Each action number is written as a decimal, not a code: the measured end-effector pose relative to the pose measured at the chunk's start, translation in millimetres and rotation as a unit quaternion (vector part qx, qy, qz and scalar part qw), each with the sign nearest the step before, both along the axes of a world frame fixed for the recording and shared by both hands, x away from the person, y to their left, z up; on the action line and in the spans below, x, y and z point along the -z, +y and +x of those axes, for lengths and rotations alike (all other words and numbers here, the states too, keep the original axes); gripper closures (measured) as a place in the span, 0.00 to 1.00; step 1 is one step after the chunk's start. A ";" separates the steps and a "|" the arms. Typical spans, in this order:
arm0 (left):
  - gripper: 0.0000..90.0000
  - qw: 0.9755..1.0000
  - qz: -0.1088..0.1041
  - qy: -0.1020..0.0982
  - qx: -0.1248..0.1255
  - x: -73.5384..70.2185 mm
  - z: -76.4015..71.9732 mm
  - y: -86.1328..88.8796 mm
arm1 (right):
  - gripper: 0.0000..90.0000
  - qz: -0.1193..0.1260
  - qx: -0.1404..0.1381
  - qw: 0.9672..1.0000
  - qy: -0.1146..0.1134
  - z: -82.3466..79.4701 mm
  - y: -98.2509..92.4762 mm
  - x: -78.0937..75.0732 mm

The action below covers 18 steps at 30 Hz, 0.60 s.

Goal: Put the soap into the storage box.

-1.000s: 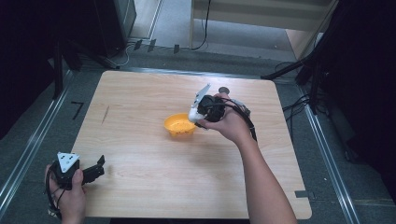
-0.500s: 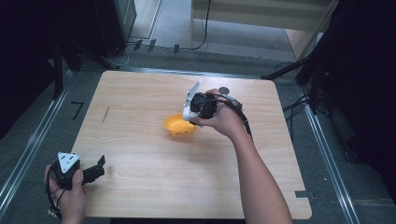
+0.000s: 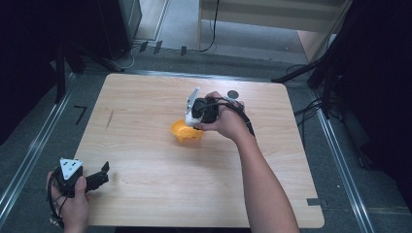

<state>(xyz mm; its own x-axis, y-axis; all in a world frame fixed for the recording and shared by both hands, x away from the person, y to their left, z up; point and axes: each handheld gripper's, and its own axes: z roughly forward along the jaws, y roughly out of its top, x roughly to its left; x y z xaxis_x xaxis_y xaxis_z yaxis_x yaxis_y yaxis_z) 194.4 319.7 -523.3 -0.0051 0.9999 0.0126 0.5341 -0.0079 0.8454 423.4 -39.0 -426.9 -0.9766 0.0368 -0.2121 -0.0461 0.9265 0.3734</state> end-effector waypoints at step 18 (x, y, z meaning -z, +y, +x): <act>0.02 1.000 -0.003 0.002 0.001 -0.2 0.0 0.5 | 0.57 -0.019 -0.032 0.999 0.004 2.8 20.0 6.7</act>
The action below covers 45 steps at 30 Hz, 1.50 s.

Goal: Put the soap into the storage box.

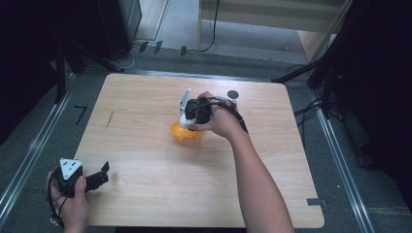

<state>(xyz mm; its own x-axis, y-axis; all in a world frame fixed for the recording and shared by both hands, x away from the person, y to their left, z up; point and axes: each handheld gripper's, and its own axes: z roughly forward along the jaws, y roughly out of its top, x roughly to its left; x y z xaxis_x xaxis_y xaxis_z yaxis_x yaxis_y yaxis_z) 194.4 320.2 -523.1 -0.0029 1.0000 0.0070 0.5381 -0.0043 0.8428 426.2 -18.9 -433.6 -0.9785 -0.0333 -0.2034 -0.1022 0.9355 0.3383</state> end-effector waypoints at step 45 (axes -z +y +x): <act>0.02 1.000 -0.005 -0.001 -0.002 0.2 0.3 1.0 | 0.51 0.021 0.000 1.000 0.015 12.6 2.8 8.6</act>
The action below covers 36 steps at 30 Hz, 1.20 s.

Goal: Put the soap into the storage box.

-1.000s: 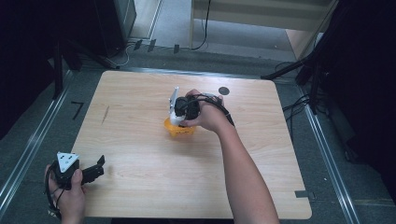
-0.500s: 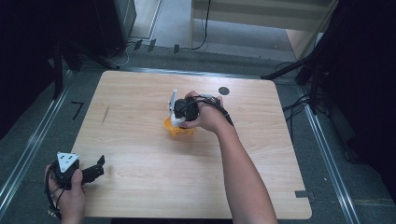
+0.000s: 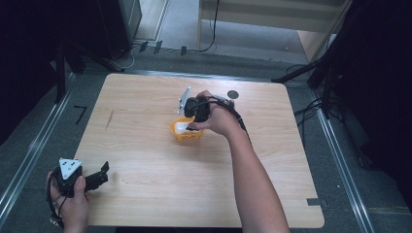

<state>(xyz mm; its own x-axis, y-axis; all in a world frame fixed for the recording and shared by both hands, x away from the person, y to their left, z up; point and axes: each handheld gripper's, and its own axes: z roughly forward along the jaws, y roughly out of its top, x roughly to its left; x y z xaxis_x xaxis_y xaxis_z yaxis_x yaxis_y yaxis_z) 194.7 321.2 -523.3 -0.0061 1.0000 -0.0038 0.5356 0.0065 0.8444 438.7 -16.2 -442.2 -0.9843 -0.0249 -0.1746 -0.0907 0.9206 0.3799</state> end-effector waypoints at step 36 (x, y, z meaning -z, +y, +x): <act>0.02 1.000 0.010 0.002 0.001 0.1 0.2 -1.9 | 0.30 0.060 0.104 0.991 0.054 -24.2 -72.6 2.9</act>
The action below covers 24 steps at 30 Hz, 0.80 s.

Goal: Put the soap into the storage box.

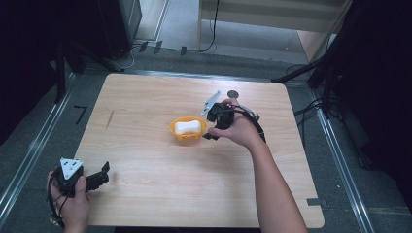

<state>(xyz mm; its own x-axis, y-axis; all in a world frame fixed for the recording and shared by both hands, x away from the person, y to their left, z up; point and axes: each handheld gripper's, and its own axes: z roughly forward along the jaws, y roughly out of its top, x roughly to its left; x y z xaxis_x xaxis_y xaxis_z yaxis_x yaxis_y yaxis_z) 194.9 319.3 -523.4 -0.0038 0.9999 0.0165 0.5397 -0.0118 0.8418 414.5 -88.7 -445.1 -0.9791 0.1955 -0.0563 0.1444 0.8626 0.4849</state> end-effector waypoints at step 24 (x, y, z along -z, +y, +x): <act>0.02 1.000 0.007 0.002 0.001 -0.1 0.1 -1.1 | 0.03 0.006 0.081 0.996 0.021 -32.1 -51.1 23.1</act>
<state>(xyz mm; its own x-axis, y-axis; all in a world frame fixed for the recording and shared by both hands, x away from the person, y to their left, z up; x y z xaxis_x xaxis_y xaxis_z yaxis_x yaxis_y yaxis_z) 195.0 318.2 -523.3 -0.0021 0.9996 0.0295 0.5434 -0.0236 0.8391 382.4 -139.8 -468.2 -0.9362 0.3513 -0.0122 0.3015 0.8203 0.4860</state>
